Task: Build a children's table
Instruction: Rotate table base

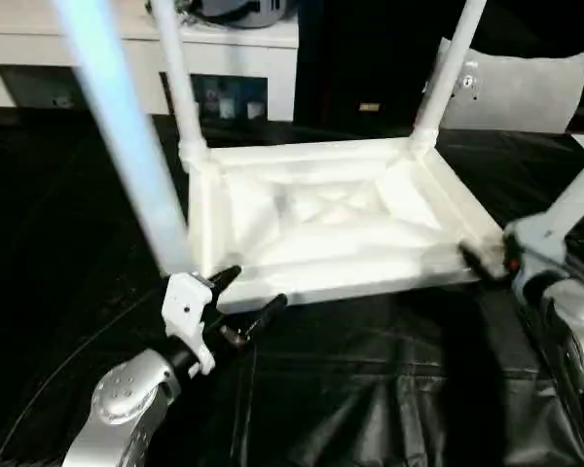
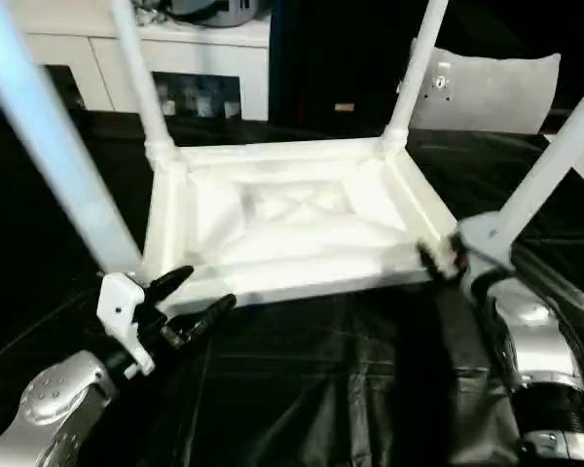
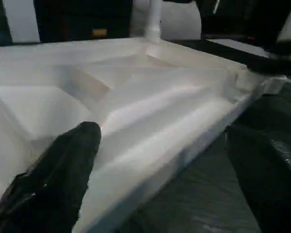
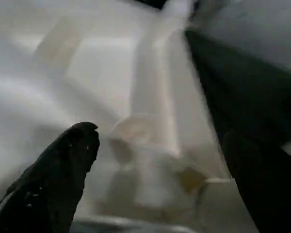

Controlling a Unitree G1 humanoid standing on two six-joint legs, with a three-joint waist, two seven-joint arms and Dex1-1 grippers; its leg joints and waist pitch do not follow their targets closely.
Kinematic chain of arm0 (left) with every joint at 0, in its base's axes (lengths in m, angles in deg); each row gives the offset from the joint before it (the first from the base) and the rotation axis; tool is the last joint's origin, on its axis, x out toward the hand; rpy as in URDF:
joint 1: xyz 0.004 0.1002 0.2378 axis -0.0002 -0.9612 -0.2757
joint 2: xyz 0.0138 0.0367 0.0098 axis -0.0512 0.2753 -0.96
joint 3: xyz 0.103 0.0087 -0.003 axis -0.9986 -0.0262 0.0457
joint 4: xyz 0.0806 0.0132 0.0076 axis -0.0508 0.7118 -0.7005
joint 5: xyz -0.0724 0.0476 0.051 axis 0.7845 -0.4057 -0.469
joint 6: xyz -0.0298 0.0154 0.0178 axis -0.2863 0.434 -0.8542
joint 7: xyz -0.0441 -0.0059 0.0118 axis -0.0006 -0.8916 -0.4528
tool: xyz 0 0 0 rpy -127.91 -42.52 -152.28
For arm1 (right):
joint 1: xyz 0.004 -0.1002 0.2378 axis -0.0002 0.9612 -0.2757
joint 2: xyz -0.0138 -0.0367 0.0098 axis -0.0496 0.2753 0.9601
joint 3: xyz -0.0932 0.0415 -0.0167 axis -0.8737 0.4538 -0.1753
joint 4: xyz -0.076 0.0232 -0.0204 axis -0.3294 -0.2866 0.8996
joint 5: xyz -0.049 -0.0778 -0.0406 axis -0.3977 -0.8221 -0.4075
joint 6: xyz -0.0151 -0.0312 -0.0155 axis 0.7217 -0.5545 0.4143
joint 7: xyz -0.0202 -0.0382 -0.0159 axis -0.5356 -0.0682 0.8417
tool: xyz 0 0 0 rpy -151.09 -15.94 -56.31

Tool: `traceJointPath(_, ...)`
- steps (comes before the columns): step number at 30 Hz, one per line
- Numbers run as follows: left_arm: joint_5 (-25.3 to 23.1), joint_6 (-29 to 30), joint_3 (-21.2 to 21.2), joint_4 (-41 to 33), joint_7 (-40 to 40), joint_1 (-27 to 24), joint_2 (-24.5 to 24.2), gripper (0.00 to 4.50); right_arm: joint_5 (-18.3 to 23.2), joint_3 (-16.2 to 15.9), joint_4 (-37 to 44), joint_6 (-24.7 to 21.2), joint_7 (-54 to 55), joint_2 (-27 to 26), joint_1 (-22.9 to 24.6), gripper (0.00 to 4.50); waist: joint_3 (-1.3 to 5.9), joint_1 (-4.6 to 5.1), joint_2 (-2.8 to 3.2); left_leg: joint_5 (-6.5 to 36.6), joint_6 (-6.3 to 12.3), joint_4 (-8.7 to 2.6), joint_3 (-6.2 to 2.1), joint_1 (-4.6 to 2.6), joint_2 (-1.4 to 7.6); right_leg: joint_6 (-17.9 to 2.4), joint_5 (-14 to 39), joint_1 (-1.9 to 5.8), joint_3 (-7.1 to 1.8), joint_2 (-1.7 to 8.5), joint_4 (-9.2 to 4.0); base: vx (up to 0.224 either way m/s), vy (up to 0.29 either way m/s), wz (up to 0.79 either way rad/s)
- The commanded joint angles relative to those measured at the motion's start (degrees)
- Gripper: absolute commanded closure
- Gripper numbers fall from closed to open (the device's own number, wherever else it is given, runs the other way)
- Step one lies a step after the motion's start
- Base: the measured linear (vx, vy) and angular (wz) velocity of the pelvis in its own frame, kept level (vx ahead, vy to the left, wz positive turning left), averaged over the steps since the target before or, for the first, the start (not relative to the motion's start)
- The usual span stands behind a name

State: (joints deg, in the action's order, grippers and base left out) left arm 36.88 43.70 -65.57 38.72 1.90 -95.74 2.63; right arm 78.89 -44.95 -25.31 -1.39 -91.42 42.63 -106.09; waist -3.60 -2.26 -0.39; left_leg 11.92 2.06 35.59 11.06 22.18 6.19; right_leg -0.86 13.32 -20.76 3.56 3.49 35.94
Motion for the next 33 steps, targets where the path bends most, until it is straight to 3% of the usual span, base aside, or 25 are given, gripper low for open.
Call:
traceJointPath(1,0.23,0.52,1.28,-0.98,0.44,-0.33,-0.65,0.02,0.12,0.47,2.38,0.58,1.05,-1.41,0.14,0.0,2.89,-0.04,-0.75,12.96,0.54,-5.24,-3.69,-1.12,7.8,-12.71,8.26,1.37,-4.08,7.02,-4.85,0.0,0.0,0.0)
traceJointPath(3,0.59,0.94,1.29,-1.79,0.1,-0.98,-1.09,0.02,0.59,-1.12,4.3,1.16,0.77,-4.46,0.64,0.0,2.88,-0.1,-1.11,12.16,1.22,-5.28,-3.56,-1.06,8.0,-12.58,7.73,1.31,-4.14,7.16,-4.75,0.0,0.0,0.0)
traceJointPath(5,0.75,1.11,1.28,-2.2,-0.09,-1.34,-1.32,0.02,0.34,-2.28,4.88,1.74,0.88,-6.06,0.95,0.0,2.87,0.05,-1.01,12.51,0.96,-5.35,-3.59,-1.02,8.05,-12.59,8.43,1.22,-4.06,7.11,-4.78,0.0,0.0,0.0)
traceJointPath(7,1.12,1.28,1.57,-3.03,-0.64,-2.31,-2.23,0.02,-0.06,-4.55,6.18,2.32,1.61,-8.25,2.07,0.0,2.83,0.14,-0.94,13.17,0.09,-5.37,-3.51,-1.21,8.09,-12.71,8.9,0.98,-4.11,6.95,-4.82,0.0,0.0,0.0)
traceJointPath(12,4.07,1.59,4.43,-5.35,-2.72,-4.81,-4.48,0.02,0.93,-6.6,12.07,-0.19,0.4,-10.97,5.78,0.0,2.47,-0.13,-0.89,16.4,-2.04,-6.07,-3.5,-1.62,8.26,-11.54,10.43,0.57,-4.21,6.52,-4.82,0.0,0.0,0.0)
traceJointPath(18,10.74,6.3,7.38,-9.37,-8.0,-7.88,-8.74,0.02,2.75,-8.11,17.74,-3.21,-4.18,-10.41,9.57,0.0,2.0,-0.22,-0.87,22.14,-4.99,-6.35,-3.78,-1.86,8.04,-9.47,17.45,-0.02,-4.54,6.77,-5.36,0.0,0.0,0.0)
traceJointPath(23,12.38,8.89,9.5,-11.29,-11.05,-11.23,-13.99,0.02,3.85,-8.28,18.89,-5.63,-6.17,-9.28,11.28,0.0,1.89,-0.06,-0.87,23.27,-5.5,-6.49,-3.97,-1.88,7.95,-8.94,18.74,-0.24,-4.64,6.62,-5.42,0.0,0.0,0.0)
traceJointPath(25,12.3,8.85,12.01,-10.92,-11.45,-11.89,-15.67,0.02,3.84,-8.51,19.55,-7.19,-7.38,-8.73,11.89,0.0,1.86,0.03,-1.17,22.95,-5.44,-6.5,-3.87,-1.94,7.99,-8.81,18.67,-0.25,-4.67,6.7,-5.46,0.0,0.0,0.0)
traceJointPath(30,13.05,6.4,20.1,-5.71,-11.13,-10.38,-18.43,0.02,4.75,-9.65,20.81,-11.24,-9.86,-7.65,12.85,0.0,1.86,-0.02,-0.99,25.0,-6.64,-6.52,-4.1,-2.3,7.88,-8.47,19.92,-0.57,-4.65,6.67,-5.49,0.0,0.0,0.0)
traceJointPath(33,14.77,6.33,21.47,-4.03,-11.1,-7.55,-18.9,0.02,5.79,-9.74,20.76,-13.8,-10.83,-7.36,12.69,0.0,1.87,-0.13,-0.7,26.54,-7.62,-6.73,-4.14,-2.66,7.91,-8.7,18.59,-0.83,-4.62,6.46,-5.36,0.0,0.0,0.0)
